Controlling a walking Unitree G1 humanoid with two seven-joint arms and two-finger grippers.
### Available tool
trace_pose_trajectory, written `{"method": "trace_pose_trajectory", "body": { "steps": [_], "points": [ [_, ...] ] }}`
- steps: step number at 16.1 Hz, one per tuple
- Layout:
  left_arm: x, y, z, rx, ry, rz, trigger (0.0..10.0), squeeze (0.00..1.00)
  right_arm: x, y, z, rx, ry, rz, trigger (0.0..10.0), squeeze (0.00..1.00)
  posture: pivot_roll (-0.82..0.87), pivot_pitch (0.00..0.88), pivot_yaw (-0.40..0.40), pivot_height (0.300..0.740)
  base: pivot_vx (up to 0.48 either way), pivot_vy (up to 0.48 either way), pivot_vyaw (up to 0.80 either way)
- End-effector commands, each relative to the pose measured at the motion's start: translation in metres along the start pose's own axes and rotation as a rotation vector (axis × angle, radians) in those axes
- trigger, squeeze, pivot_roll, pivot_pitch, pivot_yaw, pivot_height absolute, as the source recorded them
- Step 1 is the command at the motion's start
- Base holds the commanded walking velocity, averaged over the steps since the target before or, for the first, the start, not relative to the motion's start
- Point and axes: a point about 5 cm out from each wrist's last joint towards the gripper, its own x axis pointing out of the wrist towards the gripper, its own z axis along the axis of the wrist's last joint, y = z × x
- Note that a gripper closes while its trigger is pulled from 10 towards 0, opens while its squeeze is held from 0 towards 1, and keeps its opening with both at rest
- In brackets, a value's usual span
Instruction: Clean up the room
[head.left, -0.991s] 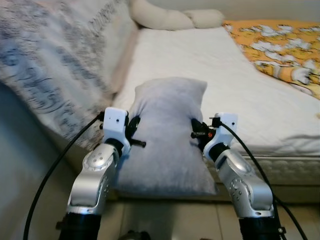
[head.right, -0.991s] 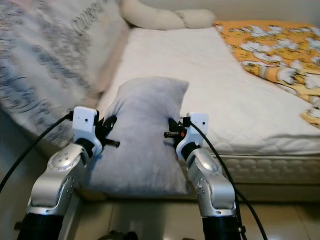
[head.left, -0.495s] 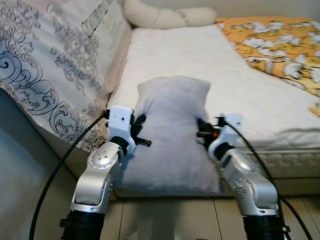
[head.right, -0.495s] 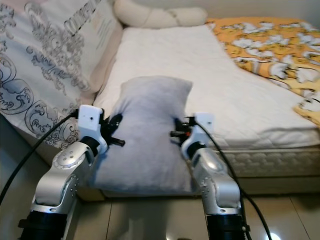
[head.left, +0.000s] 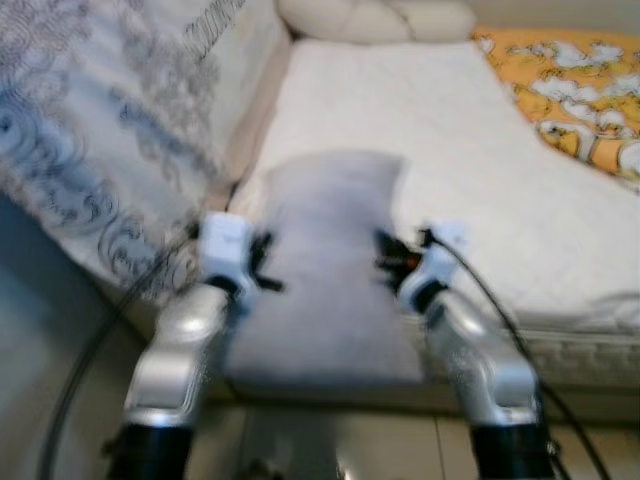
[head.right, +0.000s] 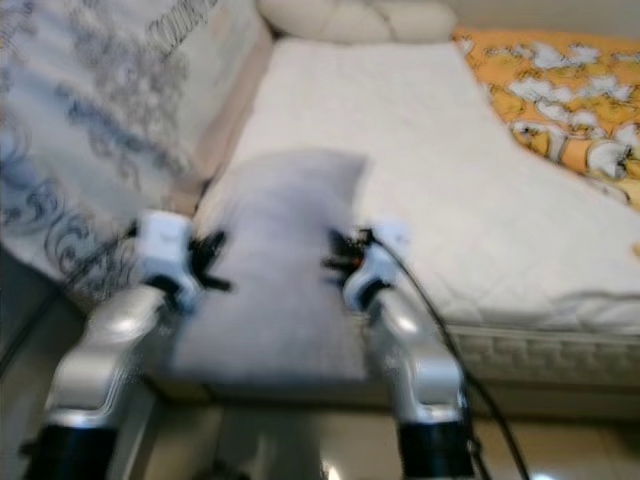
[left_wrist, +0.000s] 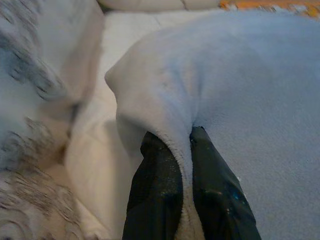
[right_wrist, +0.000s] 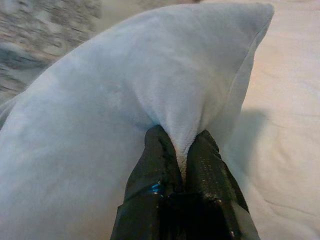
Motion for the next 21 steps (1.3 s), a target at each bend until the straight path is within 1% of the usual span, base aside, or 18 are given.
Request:
{"method": "trace_pose_trajectory", "body": {
  "steps": [1, 5, 7, 11, 17, 19, 21],
  "points": [
    [0.0018, -0.0063, 0.0081, 0.002, -0.041, -0.016, 10.0, 0.0, -0.0032, -0.0099, 0.0083, -0.014, -0.039, -0.035, 10.0, 0.0, -0.02, 0.0, 0.027, 0.74, 0.27, 0.0, 0.0],
    [0.0016, -0.005, 0.0086, 0.007, -0.043, -0.014, 10.0, 0.0, -0.0025, -0.0095, 0.0092, -0.029, -0.043, -0.031, 10.0, 0.0, -0.02, 0.0, 0.026, 0.74, 0.273, 0.0, 0.0],
    [0.0033, -0.0043, 0.0108, 0.015, -0.047, -0.018, 10.0, 0.0, -0.0023, -0.0085, 0.0096, -0.031, -0.045, -0.028, 10.0, 0.0, -0.03, 0.0, 0.032, 0.74, 0.274, 0.0, 0.7],
    [0.0068, -0.0034, 0.0138, 0.024, -0.051, -0.024, 10.0, 0.0, -0.0024, -0.0113, 0.0111, -0.014, -0.054, -0.048, 10.0, 0.0, -0.03, 0.0, 0.041, 0.74, 0.274, 0.0, 0.0],
    [0.0073, -0.0036, 0.0142, 0.026, -0.047, -0.036, 10.0, 0.0, -0.0017, -0.0102, 0.0128, -0.018, -0.058, -0.043, 10.0, 0.0, -0.03, 0.0, 0.055, 0.74, 0.301, 0.0, 0.0],
    [0.0073, -0.0029, 0.0143, 0.027, -0.046, -0.038, 10.0, 0.0, -0.0009, -0.0077, 0.0135, -0.037, -0.057, -0.027, 10.0, 0.0, -0.03, 0.0, 0.057, 0.74, 0.307, 0.0, 0.0],
    [0.0076, -0.0024, 0.0142, 0.028, -0.044, -0.039, 10.0, 0.0, -0.0002, -0.0081, 0.0135, -0.036, -0.06, -0.041, 10.0, 0.0, -0.04, 0.0, 0.06, 0.74, 0.311, 0.0, 0.0]
  ]
}}
